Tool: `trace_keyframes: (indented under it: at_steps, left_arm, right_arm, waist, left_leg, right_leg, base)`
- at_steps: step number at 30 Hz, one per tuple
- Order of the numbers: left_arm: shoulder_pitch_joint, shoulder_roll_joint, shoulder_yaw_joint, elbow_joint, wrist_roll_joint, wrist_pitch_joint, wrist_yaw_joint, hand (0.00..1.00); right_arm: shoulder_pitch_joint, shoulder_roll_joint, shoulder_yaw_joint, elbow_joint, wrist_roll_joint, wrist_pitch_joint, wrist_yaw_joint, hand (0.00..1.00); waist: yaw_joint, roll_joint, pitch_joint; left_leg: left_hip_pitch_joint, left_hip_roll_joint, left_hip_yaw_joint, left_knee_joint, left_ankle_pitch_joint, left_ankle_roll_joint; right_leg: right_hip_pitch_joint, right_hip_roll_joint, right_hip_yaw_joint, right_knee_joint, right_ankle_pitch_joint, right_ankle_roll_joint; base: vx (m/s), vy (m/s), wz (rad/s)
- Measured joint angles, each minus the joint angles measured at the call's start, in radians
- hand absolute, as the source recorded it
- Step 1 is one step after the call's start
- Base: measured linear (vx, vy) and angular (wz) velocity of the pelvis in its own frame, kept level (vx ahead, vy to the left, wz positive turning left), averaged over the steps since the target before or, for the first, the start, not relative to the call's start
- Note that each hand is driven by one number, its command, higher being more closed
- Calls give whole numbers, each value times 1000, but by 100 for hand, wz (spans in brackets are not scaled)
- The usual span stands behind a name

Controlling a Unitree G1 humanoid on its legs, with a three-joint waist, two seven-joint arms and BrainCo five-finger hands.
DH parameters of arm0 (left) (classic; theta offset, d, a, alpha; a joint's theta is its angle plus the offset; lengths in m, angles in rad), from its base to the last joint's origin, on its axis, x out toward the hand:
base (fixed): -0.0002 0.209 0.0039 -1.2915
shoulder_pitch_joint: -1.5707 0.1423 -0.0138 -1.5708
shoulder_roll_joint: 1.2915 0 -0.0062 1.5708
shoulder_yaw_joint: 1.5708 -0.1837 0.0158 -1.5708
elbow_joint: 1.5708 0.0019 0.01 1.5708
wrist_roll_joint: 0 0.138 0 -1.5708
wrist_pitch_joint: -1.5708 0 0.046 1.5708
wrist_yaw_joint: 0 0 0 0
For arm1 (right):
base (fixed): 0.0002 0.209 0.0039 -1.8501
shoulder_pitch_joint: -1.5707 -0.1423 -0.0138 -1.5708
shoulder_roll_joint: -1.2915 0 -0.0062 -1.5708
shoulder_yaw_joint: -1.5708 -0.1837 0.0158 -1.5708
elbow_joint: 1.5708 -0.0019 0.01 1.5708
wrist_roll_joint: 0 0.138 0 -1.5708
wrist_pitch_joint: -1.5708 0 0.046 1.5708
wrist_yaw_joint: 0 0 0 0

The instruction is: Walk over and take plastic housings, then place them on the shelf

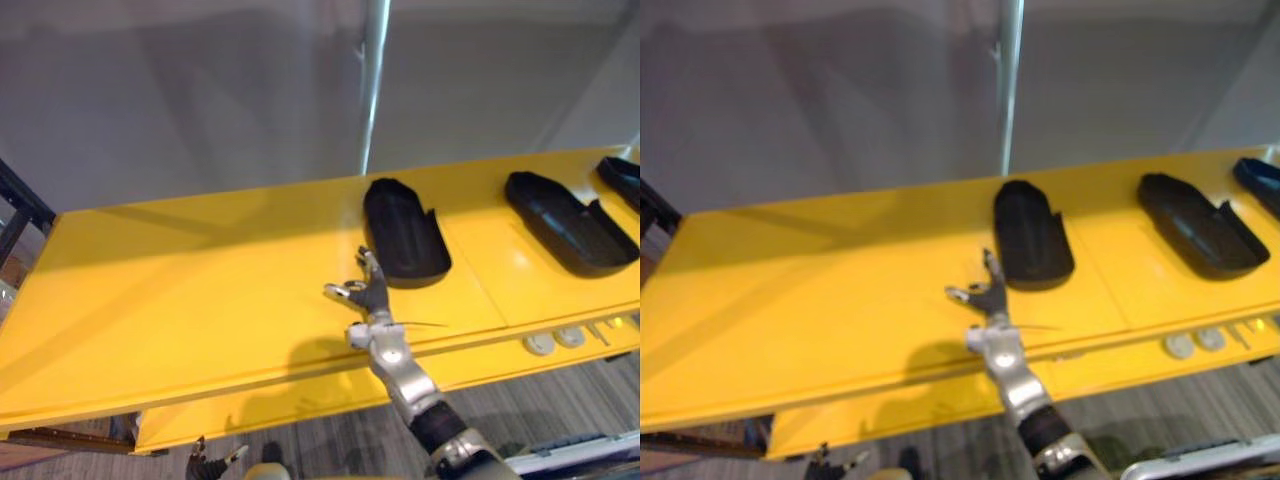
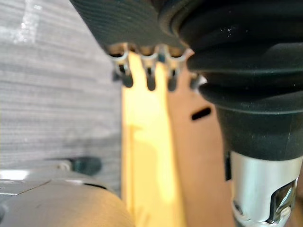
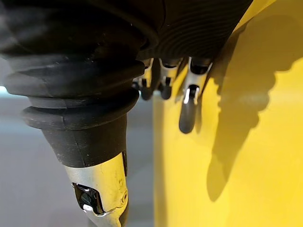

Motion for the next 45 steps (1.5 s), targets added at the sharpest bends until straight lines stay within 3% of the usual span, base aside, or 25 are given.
trace_keyframes:
  at_steps: [17,36,45]
  left_arm:
    - [1,1,-13,1,-1,3,4,0]
    - [-3,2,-32,1,-2,2,5,0]
    - [-10,9,-47,1,-4,1,4,0]
  right_arm:
    - [44,0,11,-41,12,-7,-3,0]
    - [58,0,1,-65,2,-8,-86,0]
    - [57,-7,3,-106,3,-10,-48,0]
  waist:
    - [-4,5,3]
    - [-4,15,10]
    - [-4,23,22]
  left_leg:
    - [18,6,14,0,-6,-3]
    - [18,5,14,0,-6,-4]
    - [-4,8,16,7,-3,-2]
  right_leg:
    - [-1,2,17,10,-4,-5]
    - [-2,2,17,13,-5,-4]
    - [-40,2,32,35,-6,-5]
  base:
    - [-5,-8,-3]
    - [2,-2,0]
    - [-3,1,-2]
